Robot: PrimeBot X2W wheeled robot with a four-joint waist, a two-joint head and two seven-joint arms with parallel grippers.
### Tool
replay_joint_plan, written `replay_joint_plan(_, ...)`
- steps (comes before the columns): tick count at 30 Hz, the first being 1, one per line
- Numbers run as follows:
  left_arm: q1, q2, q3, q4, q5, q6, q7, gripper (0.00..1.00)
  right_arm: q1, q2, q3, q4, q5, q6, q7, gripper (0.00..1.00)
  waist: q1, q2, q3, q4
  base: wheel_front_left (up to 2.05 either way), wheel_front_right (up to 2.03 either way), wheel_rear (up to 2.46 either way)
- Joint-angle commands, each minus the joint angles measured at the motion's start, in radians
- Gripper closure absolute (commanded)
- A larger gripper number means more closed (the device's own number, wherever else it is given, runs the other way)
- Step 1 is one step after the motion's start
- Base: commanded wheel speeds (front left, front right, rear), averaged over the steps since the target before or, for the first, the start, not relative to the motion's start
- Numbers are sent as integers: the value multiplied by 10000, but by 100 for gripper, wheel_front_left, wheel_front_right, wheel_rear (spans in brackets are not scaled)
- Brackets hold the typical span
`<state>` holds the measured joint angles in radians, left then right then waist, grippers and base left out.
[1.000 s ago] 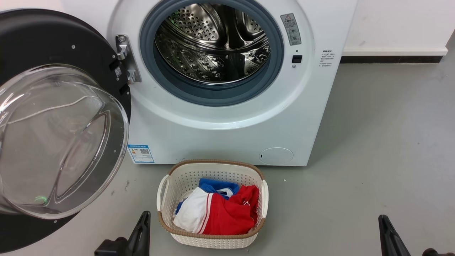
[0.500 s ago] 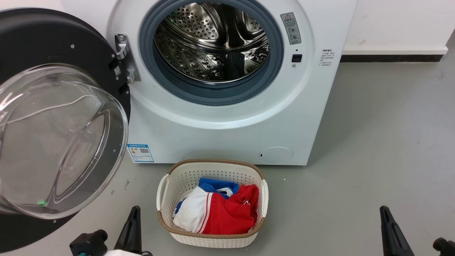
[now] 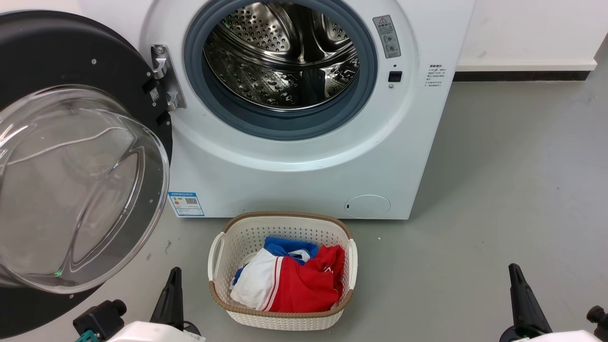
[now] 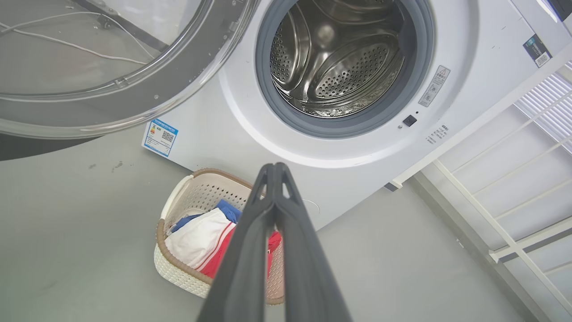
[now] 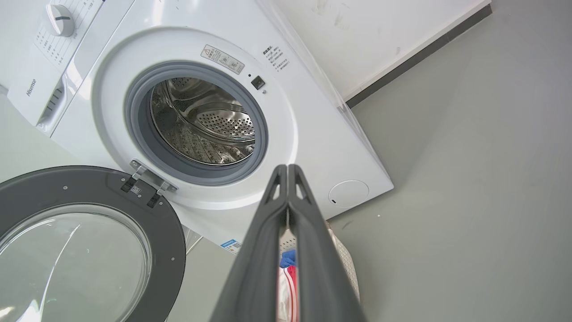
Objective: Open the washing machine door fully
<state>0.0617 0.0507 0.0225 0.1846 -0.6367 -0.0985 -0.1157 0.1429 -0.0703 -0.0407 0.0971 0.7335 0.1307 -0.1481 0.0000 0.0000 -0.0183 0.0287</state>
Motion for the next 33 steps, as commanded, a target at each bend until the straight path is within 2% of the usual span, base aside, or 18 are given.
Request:
replay_joint_plan(1, -279, 11, 59, -95, -299, -56, 54, 100, -262, -94, -1, -67, 317, 2, 41, 100, 0, 0, 2, -2, 0, 0, 0)
replay_joint_plan(33, -961, 5, 451, 211, -4505, -180, 1060, 100, -1294, -152, -87, 601, 4290, 1, 1001, 100, 0, 0, 76, -101, 0, 0, 0)
